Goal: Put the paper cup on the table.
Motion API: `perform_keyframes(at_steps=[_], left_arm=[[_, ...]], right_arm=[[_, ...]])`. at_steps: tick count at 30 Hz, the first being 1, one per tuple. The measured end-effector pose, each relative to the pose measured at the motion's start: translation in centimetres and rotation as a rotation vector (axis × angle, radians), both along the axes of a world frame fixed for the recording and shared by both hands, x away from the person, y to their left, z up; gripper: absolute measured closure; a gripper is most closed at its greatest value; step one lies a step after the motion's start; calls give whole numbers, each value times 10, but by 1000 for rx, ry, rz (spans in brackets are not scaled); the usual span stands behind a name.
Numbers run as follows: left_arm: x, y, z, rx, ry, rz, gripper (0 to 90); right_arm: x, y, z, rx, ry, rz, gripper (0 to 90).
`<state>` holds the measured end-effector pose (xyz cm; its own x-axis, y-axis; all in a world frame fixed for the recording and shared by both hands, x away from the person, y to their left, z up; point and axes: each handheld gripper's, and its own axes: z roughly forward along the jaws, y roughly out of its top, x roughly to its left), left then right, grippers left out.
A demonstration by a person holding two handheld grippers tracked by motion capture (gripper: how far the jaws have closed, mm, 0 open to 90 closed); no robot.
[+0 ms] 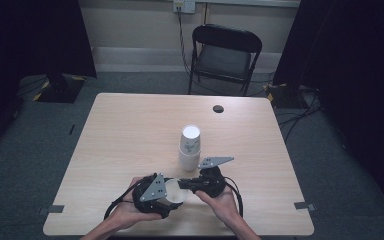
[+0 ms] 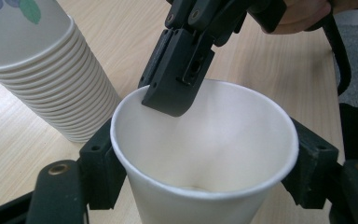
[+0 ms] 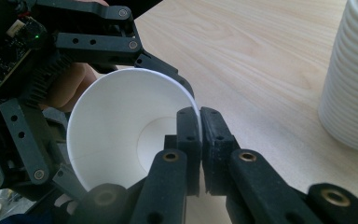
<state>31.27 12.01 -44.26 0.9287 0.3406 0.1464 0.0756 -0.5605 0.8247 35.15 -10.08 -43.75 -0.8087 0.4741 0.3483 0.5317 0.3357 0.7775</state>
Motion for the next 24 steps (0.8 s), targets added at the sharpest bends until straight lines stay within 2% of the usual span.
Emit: perform_keyframes(at_steps=[8, 10, 15, 18, 22, 24], left_arm=[[5, -1, 0, -44, 47, 18, 296], [5, -2, 1, -53, 44, 21, 301], [5, 3, 3, -75, 76, 24, 309], [7, 6, 3, -101, 102, 32, 324], [9, 9, 2, -114, 111, 53, 325], [10, 13, 2, -135, 120, 75, 327]], right_arm=[[0, -4, 1, 15, -37, -15, 818], [-1, -6, 3, 20, -47, -24, 808], [-2, -13, 6, 38, -74, -27, 792], [0, -18, 7, 55, -74, -29, 783], [-1, -19, 9, 63, -86, -33, 768], [-1, -21, 10, 70, -94, -34, 756]])
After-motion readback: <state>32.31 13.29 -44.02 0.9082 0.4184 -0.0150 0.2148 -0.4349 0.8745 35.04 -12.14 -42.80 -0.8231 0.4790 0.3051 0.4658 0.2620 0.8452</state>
